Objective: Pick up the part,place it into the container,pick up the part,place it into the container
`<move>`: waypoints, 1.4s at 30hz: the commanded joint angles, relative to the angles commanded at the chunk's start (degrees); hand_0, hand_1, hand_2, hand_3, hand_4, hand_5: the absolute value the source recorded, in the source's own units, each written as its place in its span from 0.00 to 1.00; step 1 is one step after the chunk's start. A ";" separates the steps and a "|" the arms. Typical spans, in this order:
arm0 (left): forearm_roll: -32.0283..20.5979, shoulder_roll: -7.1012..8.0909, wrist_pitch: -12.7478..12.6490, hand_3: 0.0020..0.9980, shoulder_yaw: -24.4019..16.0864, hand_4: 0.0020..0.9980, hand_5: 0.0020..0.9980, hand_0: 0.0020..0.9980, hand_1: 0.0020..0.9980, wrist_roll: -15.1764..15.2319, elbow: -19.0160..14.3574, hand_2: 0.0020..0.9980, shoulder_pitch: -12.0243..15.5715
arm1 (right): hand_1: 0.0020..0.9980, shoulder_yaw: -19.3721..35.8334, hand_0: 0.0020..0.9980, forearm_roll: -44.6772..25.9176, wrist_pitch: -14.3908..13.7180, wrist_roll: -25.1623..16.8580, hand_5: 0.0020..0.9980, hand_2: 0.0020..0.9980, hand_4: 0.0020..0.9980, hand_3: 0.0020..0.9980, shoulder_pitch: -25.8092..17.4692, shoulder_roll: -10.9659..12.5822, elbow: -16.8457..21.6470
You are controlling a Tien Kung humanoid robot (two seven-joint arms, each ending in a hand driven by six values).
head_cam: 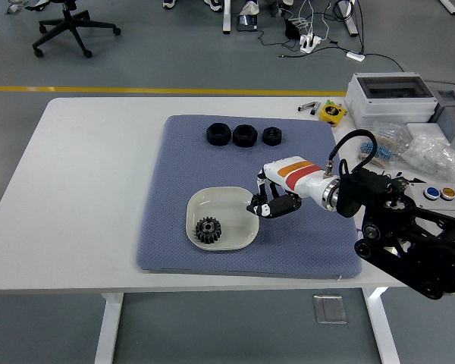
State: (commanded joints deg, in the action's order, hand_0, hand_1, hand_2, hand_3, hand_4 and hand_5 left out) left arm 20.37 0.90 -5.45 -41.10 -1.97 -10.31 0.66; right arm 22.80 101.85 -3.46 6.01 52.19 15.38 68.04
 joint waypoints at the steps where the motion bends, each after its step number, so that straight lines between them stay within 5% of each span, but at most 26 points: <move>1: 0.00 0.01 0.00 0.61 0.02 0.54 0.80 0.85 0.80 -0.01 0.00 0.84 0.01 | 0.09 -0.19 0.00 -0.03 -1.04 -0.25 0.54 0.25 0.74 0.32 0.35 -0.62 -0.18; 4: 0.17 0.04 -0.01 0.61 -0.02 0.54 0.80 0.85 0.80 -0.05 0.00 0.84 0.01 | 0.12 -1.16 0.00 -1.07 -4.37 -0.76 0.51 0.30 0.76 0.37 1.46 -2.85 -2.06; 10: 0.04 0.11 -0.12 0.61 0.17 0.54 0.80 0.85 0.80 0.01 0.00 0.84 -0.20 | 0.15 -2.91 0.00 -1.10 -6.08 0.30 0.45 0.38 0.80 0.45 3.17 -6.22 -6.17; 13: -0.61 0.21 -0.16 0.61 1.01 0.54 0.80 0.85 0.80 0.05 0.00 0.84 -0.32 | 0.15 -3.31 0.00 1.79 -6.90 -0.82 0.45 0.38 0.80 0.45 3.29 -6.65 -7.22; 14: -0.79 0.25 -0.17 0.61 1.25 0.54 0.80 0.85 0.80 0.07 0.00 0.84 -0.35 | 0.24 -3.36 0.06 2.78 -7.01 -1.25 0.37 0.49 1.00 0.51 3.22 -6.64 -7.51; 19: -0.40 0.28 -0.23 0.61 0.96 0.54 0.80 0.85 0.80 -0.08 0.00 0.84 -0.21 | 0.24 -3.81 0.06 4.43 -6.73 -2.01 0.37 0.49 1.00 0.51 2.86 -6.40 -8.03; 20: -0.10 0.27 -0.27 0.61 0.73 0.54 0.80 0.85 0.80 -0.15 0.00 0.84 -0.16 | 0.26 -3.87 0.08 4.62 -6.86 -2.02 0.38 0.51 1.00 0.75 2.80 -6.32 -7.96; 30: 2.61 0.28 -0.39 0.61 -1.65 0.54 0.80 0.85 0.80 -0.70 0.00 0.84 0.32 | 0.26 -1.48 0.08 3.71 -7.76 -2.19 0.37 0.51 1.00 0.76 1.31 -4.70 -7.30; 37: 3.93 0.33 -0.38 0.61 -3.12 0.54 0.80 0.85 0.80 -0.86 0.00 0.84 0.36 | 0.27 4.37 0.08 0.06 -9.58 -1.79 0.37 0.51 1.00 0.76 -1.25 -1.01 -7.25; 38: 3.93 0.33 -0.37 0.61 -3.16 0.54 0.80 0.85 0.80 -0.85 0.00 0.84 0.37 | 0.35 5.19 0.16 -0.89 -10.06 -1.59 0.37 0.53 0.99 0.72 -1.66 -0.47 -7.23; 42: 3.84 0.36 -0.34 0.61 -3.16 0.54 0.80 0.85 0.80 -0.79 0.00 0.84 0.33 | 0.35 8.58 0.16 -6.61 -12.33 -1.15 0.37 0.53 0.99 0.72 -3.85 2.16 -6.44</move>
State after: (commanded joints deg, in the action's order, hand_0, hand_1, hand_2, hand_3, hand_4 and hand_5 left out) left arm 24.21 1.26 -5.79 -44.26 -2.76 -10.31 0.99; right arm 31.39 95.25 -15.80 4.86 48.34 17.54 61.60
